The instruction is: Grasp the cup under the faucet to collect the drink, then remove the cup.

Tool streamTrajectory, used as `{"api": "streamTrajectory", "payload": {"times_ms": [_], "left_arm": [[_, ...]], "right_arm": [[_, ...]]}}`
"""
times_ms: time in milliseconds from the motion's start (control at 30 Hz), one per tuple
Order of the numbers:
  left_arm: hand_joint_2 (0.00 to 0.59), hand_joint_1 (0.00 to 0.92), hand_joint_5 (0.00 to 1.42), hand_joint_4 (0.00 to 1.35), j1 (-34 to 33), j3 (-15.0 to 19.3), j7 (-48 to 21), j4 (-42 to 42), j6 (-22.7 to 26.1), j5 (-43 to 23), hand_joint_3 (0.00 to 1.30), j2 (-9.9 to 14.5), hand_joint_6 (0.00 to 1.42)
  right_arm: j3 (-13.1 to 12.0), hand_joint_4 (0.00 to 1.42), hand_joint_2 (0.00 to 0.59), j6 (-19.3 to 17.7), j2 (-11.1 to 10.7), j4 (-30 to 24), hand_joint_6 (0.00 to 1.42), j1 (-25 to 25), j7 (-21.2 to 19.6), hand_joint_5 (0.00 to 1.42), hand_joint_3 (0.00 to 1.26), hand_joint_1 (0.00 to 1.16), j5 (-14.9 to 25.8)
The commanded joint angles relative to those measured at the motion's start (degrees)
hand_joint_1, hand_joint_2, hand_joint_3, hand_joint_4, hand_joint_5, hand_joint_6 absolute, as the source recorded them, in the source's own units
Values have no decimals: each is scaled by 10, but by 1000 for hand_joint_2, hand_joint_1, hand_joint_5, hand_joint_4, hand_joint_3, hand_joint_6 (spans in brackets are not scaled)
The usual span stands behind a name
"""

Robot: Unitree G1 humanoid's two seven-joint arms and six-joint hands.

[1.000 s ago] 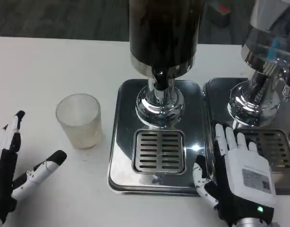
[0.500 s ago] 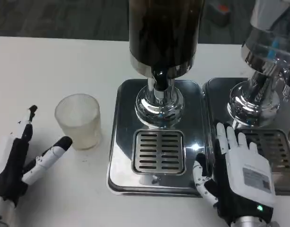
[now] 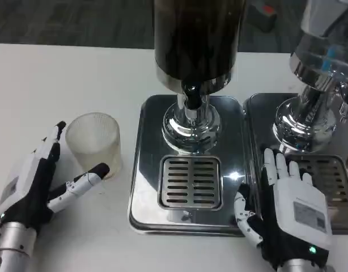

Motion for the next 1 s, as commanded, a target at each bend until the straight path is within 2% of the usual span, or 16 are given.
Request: {"api": "streamTrajectory", "payload": {"times_ms": [33,300,600,733,900,1000], "left_arm": [[11,144,55,0,-25,-10,40,43,-38,9,0,-13,4],[32,205,136,0,-52,-19,74,85,-59,11,0,-27,70],[45,252,230,12,-88,-31,58,131,-61,0,0,-29,154],[55,264,315,113,-101,-31,44,150,-70,-7,19,-28,238],[71,308,509,306,-105,-32,56,157,-85,-3,192,-28,429],[88,330,574,368,-103,-31,68,158,-96,-2,244,-30,488]], "right_arm": [[-2,0,511,7,4,0,0,0,2,0,0,200,8],[-3,0,510,9,5,3,0,-4,3,0,0,194,15],[-4,0,510,14,8,2,0,-3,4,0,0,190,21],[-4,0,510,15,8,3,0,-5,3,0,0,189,22],[-2,0,510,18,8,4,0,-6,5,0,0,188,20],[-2,0,510,19,8,3,0,-7,5,0,0,187,21]]}}
